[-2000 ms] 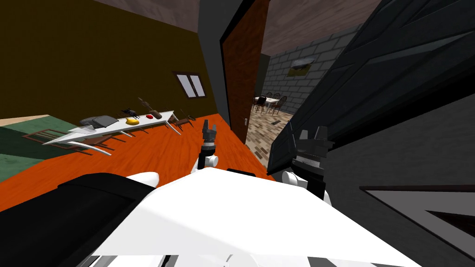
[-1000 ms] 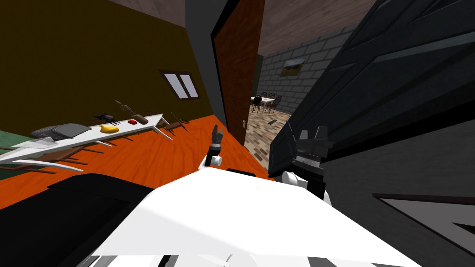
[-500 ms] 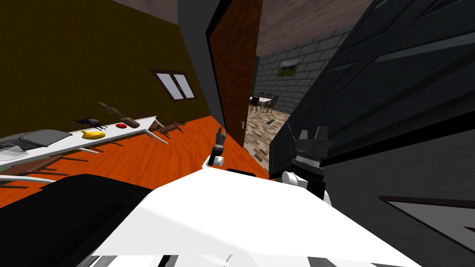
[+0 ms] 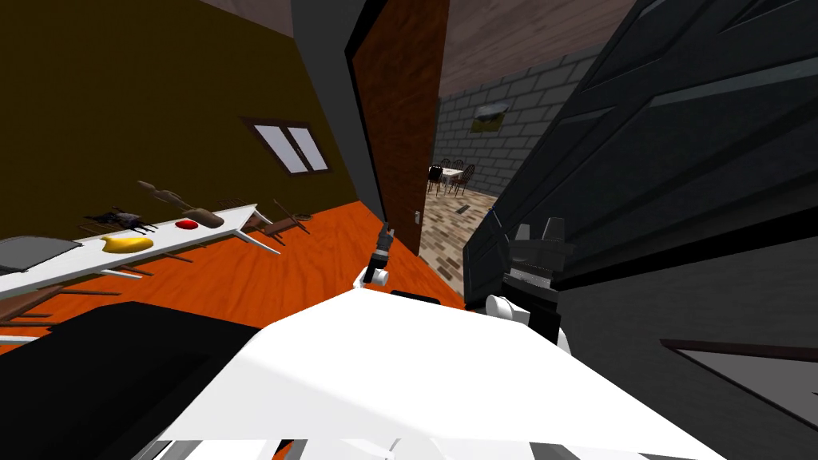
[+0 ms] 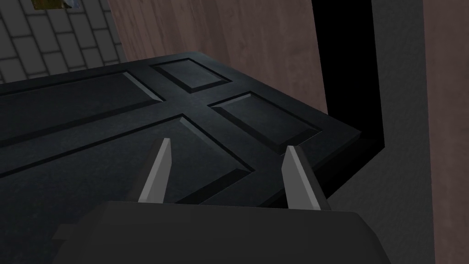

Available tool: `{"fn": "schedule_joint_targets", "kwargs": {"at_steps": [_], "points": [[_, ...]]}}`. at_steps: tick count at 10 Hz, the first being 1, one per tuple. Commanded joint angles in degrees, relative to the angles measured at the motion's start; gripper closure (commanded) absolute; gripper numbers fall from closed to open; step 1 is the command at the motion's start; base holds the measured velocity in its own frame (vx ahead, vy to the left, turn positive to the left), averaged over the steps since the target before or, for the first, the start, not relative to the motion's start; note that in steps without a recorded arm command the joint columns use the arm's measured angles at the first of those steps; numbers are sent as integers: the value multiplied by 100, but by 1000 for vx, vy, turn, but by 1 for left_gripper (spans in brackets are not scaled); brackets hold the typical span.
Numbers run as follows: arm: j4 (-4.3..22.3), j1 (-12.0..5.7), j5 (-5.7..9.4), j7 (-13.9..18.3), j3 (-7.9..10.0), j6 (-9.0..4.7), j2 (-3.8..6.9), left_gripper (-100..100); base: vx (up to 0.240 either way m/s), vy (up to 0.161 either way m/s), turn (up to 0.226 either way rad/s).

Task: Push the door open

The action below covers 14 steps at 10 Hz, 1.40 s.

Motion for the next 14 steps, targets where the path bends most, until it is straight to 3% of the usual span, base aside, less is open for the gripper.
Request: {"fn": "schedule_joint_targets", "kwargs": {"at_steps": [1, 14], "points": [[286, -104, -13, 32, -70, -77, 4, -100, 104, 65, -85], [2367, -961, -73, 305, -551, -433, 60, -100, 82, 72, -85]]}}
